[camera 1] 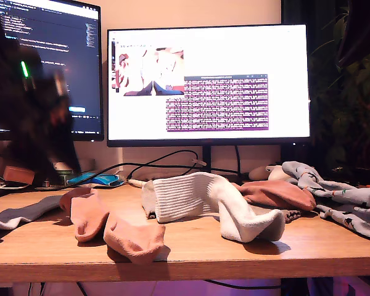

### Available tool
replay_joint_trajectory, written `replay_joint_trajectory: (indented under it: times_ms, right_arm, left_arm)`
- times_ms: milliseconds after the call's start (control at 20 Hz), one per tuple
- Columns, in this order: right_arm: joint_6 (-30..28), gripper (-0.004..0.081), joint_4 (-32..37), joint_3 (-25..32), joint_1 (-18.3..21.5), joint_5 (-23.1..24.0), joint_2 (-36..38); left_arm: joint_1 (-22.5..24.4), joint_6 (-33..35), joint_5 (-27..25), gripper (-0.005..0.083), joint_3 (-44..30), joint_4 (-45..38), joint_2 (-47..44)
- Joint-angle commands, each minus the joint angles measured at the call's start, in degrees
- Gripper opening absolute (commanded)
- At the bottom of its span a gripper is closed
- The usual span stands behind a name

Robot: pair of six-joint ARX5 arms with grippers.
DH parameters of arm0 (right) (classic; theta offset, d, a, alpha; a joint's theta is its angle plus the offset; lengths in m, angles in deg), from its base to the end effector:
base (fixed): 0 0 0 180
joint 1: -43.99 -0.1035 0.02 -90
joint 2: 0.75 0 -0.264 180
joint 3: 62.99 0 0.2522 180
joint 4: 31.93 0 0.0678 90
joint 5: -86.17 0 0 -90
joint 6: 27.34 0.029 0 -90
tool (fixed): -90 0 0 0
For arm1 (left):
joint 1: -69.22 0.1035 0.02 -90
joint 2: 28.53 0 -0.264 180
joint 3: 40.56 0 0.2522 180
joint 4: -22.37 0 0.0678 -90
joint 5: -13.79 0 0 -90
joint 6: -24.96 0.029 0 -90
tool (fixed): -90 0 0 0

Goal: Pair up the socks based on colour and pattern, by placing them on top of one another

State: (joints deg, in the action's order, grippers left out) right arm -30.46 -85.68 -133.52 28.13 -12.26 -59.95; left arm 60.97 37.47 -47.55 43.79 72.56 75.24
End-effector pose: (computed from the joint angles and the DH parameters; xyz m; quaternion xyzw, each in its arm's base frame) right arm 0.1944 0.0597 0.3147 -0.0482 0.3556 0.2059 0.9104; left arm 0.3475 -0.0644 0.1887 -0.0157 0.5301 -0.3196 0.7853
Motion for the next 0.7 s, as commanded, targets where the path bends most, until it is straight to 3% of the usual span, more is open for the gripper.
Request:
replay_joint_trajectory:
  times_ms: [0, 350, 450, 650]
  right_arm:
    - [-0.4, -0.0011, 0.3, 0.8, -0.3, -0.1, -0.3]
    - [-0.4, -0.0011, 0.4, 0.8, -0.3, -0.3, -0.3]
    - [-0.4, -0.0011, 0.4, 0.8, -0.3, -0.3, -0.3]
    - [-0.4, -0.0011, 0.4, 0.8, -0.3, -0.3, -0.3]
  left_arm:
    - [-0.2, -0.4, 0.5, 0.0413, -0.4, -1.6, 0.5]
    - [-1.4, -0.5, 0.5, 0.0385, -0.4, -1.5, 2.8]
    - [-2.3, -0.4, 0.3, 0.0295, -0.4, -2.9, 2.9]
    - [-3.9, -0.5, -2.5, 0.0009, -0.3, -3.4, 3.0]
